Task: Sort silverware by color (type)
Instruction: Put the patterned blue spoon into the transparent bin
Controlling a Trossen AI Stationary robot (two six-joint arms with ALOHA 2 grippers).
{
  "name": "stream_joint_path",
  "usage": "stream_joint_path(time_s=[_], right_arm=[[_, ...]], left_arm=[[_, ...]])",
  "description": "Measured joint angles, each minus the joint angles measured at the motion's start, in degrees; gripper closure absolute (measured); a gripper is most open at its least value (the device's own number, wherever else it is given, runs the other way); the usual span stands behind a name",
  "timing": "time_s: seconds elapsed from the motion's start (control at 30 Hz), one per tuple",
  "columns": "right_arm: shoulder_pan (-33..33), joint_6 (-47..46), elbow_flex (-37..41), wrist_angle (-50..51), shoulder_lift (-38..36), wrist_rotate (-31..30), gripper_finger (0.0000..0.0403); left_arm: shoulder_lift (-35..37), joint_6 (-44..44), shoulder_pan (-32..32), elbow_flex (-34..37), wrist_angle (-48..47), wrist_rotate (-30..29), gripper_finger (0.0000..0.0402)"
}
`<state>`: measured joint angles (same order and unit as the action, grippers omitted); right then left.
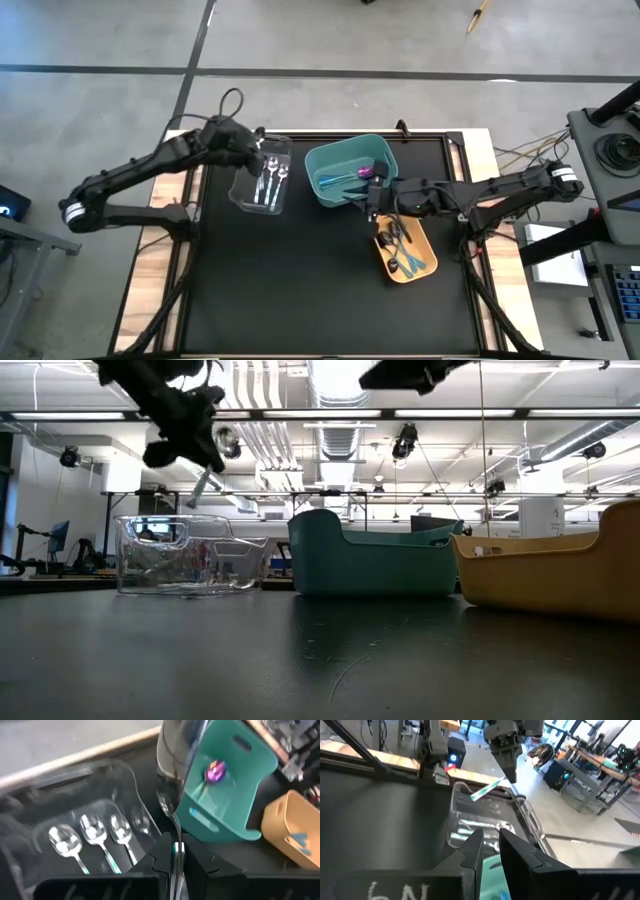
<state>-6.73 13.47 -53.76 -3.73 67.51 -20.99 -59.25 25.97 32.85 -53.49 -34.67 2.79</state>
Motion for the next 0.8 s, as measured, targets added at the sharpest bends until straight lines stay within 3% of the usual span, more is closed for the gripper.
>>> stream_joint_path(time_s=[0.13,0.8], right_arm=[[0.79,0.60,0.70,0.04,0.02,0.00,0.0351],[1.14,1.41,0.61,0.81,-0.87,-0.02,0.0351]], left_arm=[[-4.14,0.00,2.62,0.02,-0.31,5.68,0.0393],[-18.03,1.19,6.68,-2.20,-6.50,5.77,0.0387]])
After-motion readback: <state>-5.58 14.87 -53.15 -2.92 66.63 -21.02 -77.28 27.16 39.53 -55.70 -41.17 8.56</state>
